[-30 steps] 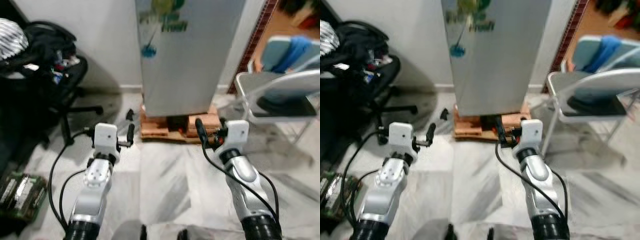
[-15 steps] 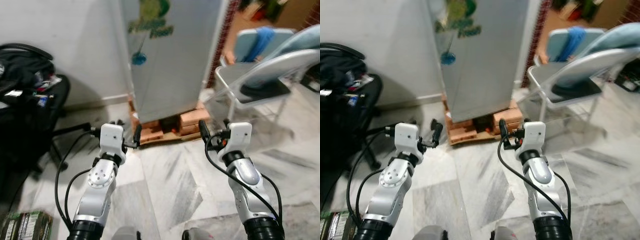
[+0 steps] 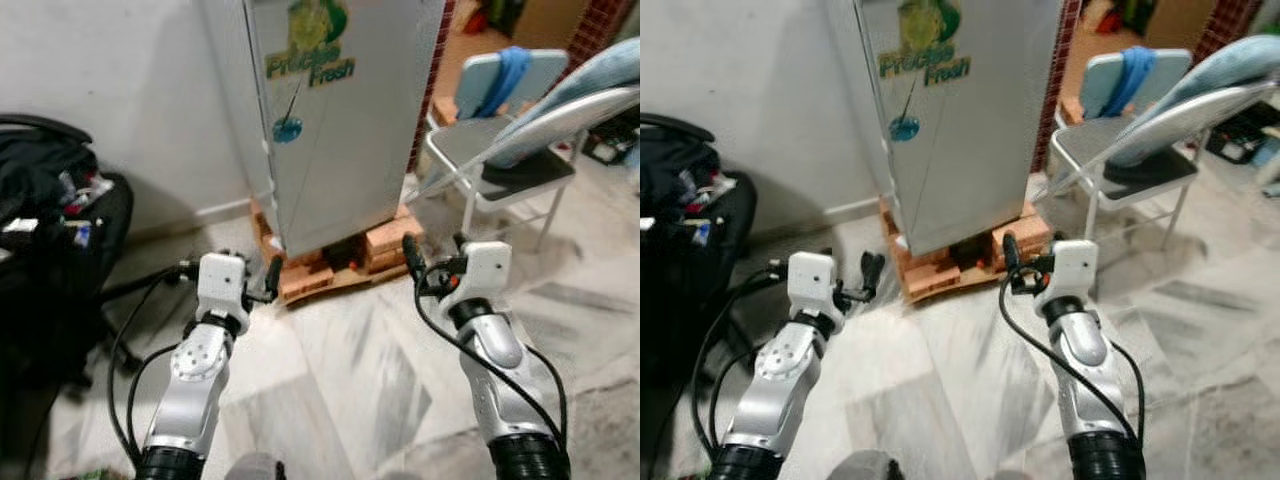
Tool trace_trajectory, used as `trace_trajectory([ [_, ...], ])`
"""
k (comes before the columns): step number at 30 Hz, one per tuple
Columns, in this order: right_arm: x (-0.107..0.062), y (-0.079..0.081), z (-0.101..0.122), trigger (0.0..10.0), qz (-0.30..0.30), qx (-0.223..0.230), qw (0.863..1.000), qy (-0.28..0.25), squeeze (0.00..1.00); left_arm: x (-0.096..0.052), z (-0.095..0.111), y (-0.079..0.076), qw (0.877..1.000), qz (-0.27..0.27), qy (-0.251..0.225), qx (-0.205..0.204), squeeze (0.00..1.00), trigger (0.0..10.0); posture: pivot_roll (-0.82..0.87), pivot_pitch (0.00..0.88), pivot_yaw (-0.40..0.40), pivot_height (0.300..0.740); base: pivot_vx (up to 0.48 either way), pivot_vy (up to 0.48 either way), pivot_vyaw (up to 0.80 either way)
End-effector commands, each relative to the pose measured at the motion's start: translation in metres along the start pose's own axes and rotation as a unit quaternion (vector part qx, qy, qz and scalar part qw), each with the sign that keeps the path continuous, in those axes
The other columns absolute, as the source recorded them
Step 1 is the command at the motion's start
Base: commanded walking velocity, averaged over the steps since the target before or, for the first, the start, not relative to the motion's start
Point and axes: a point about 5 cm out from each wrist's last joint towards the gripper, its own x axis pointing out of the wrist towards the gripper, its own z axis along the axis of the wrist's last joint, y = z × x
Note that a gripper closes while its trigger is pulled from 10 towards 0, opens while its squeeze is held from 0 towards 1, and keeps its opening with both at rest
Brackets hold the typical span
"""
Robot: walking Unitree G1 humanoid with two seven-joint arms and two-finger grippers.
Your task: Restocking fridge
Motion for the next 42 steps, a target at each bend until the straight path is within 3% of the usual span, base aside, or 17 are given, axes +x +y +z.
trace_trajectory([
  [1,-0.008,-0.009,0.003,10.0,-0.017,-0.006,1.000,-0.005,0.00,-0.003,0.005,0.006,1.000,0.015,-0.013,0.007,0.00,10.0,0.03,0.037,0.039,0.740,0.345,0.334,-0.44],
  [2,-0.008,-0.009,0.003,10.0,-0.017,-0.006,1.000,-0.005,0.00,-0.003,0.005,0.006,1.000,0.015,-0.013,0.007,0.00,10.0,0.03,0.037,0.039,0.740,0.345,0.334,-0.44],
  [4,-0.022,-0.015,-0.001,10.0,-0.022,-0.023,0.999,0.005,0.00,-0.017,0.001,0.017,0.999,0.036,-0.008,0.023,0.00,10.0,0.04,0.033,0.045,0.740,0.341,0.337,0.00],
  [7,-0.034,-0.020,-0.003,10.0,-0.025,-0.035,0.999,0.014,0.00,-0.029,-0.006,0.027,0.998,0.064,0.003,0.008,0.00,10.0,0.04,0.034,0.045,0.740,0.340,0.339,0.00],
  [10,-0.042,-0.024,-0.006,10.0,-0.029,-0.043,0.998,0.023,0.00,-0.038,-0.011,0.032,0.996,0.079,0.006,0.033,0.00,10.0,0.03,0.030,0.043,0.740,0.339,0.341,0.00],
  [16,-0.053,-0.028,-0.003,10.0,0.000,-0.083,0.996,0.038,0.00,-0.047,-0.011,0.030,0.996,0.090,0.007,0.026,0.00,10.0,0.03,0.024,0.041,0.740,0.097,0.057,0.00],
  [19,-0.058,-0.040,-0.004,10.0,-0.033,-0.075,0.995,0.056,0.00,-0.053,-0.014,0.032,0.993,0.104,0.017,0.050,0.00,10.0,0.04,0.026,0.039,0.740,0.000,0.000,0.00],
  [24,-0.066,-0.049,-0.006,10.0,-0.073,-0.062,0.992,0.081,0.00,-0.062,-0.020,0.038,0.992,0.111,0.037,0.042,0.00,10.0,0.04,0.038,0.056,0.740,0.000,0.000,0.00],
  [25,-0.070,-0.047,-0.013,10.0,-0.102,-0.025,0.988,0.115,0.00,-0.062,-0.021,0.037,0.993,0.103,0.038,0.036,0.00,10.0,0.04,0.041,0.064,0.740,0.000,0.386,0.00],
  [26,-0.070,-0.047,-0.013,10.0,-0.102,-0.025,0.988,0.115,0.00,-0.062,-0.021,0.037,0.993,0.103,0.038,0.036,0.00,10.0,0.04,0.041,0.064,0.740,0.000,0.386,0.00],
  [27,-0.070,-0.034,-0.011,10.0,-0.066,-0.028,0.990,0.122,0.00,-0.059,-0.022,0.033,0.994,0.092,0.042,0.039,0.00,10.0,0.05,0.049,0.072,0.740,0.000,0.480,0.00],
  [29,-0.068,-0.027,-0.006,10.0,-0.036,-0.037,0.992,0.113,0.00,-0.057,-0.023,0.030,0.994,0.086,0.045,0.042,0.00,10.0,0.05,0.049,0.072,0.740,0.000,0.480,0.00],
  [32,-0.056,-0.019,0.006,10.0,-0.011,-0.050,0.996,0.076,0.00,-0.046,-0.022,0.022,0.997,0.057,0.039,0.038,0.00,10.0,0.04,0.041,0.066,0.740,0.000,0.480,-0.35],
  [39,-0.038,-0.017,0.005,10.0,-0.038,-0.072,0.996,0.044,0.00,-0.038,-0.018,0.020,0.997,0.067,0.020,0.044,0.00,10.0,0.05,0.004,0.007,0.740,0.000,0.343,0.00],
  [42,-0.028,-0.017,0.003,10.0,-0.063,-0.057,0.995,0.047,0.00,-0.032,-0.014,0.019,0.996,0.078,0.008,0.039,0.00,10.0,0.06,0.000,-0.023,0.740,0.000,0.000,0.00],
])
